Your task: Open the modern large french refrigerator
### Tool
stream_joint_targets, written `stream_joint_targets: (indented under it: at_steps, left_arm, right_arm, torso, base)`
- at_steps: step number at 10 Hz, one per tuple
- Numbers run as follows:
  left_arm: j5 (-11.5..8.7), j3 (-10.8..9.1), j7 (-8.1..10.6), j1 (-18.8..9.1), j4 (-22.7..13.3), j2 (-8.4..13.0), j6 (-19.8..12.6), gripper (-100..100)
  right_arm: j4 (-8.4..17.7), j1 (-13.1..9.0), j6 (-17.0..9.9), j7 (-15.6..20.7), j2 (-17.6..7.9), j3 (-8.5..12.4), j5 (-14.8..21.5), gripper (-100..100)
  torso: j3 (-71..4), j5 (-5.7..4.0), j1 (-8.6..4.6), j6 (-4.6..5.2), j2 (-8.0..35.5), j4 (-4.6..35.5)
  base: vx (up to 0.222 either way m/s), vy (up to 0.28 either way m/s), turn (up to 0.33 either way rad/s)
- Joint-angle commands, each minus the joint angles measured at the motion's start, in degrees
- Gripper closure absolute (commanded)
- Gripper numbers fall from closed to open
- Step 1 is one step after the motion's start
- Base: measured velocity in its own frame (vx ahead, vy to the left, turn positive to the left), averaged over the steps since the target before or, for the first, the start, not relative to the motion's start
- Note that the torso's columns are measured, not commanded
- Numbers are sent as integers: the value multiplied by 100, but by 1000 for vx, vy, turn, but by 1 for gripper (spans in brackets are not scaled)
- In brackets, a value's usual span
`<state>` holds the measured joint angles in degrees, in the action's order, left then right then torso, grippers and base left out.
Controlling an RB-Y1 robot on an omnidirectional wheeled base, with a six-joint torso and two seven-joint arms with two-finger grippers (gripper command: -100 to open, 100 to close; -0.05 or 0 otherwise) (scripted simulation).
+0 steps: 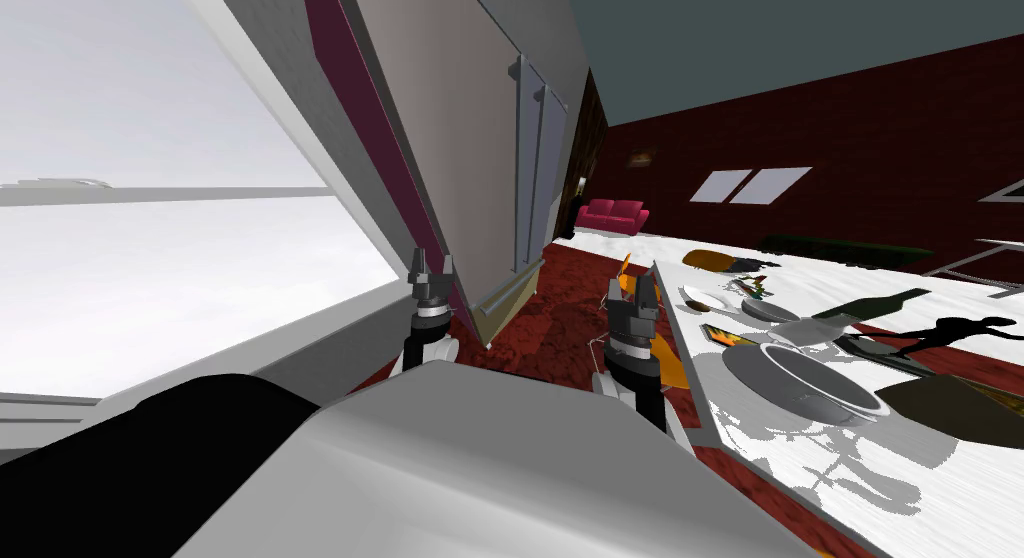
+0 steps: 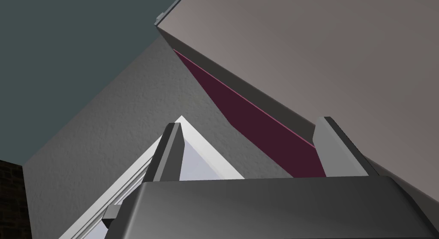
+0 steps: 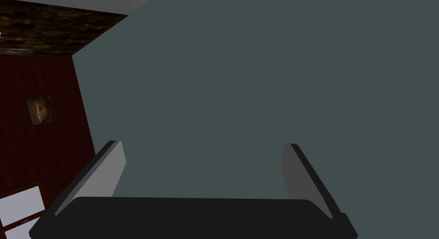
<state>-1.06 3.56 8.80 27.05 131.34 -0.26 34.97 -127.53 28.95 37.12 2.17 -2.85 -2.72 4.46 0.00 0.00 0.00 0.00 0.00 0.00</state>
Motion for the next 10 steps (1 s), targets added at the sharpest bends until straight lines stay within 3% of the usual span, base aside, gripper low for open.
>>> stream_joint_targets:
  at_steps: [1, 9, 10]
  left_arm:
    - [0, 0, 0, 0, 0, 0, 0, 0]
    - [0, 0, 0, 0, 2, 0, 0, 0]
    - [-23, -12, 9, -12, -52, 165, 11, -100]
  right_arm:
    - [0, 0, 0, 0, 0, 0, 0, 0]
    - [-2, 0, 1, 0, 0, 0, 0, 0]
    - [-2, 0, 1, 0, 0, 0, 0, 0]
  torso:
    - [-467, 0, 0, 0, 232, 235]
    - [-7073, 0, 0, 0, 3539, 3537]
    - [-7919, 0, 0, 0, 3962, 3960]
  base:
    - [0, 0, 0]
    - [0, 0, 0]
    - [25, -9, 0]
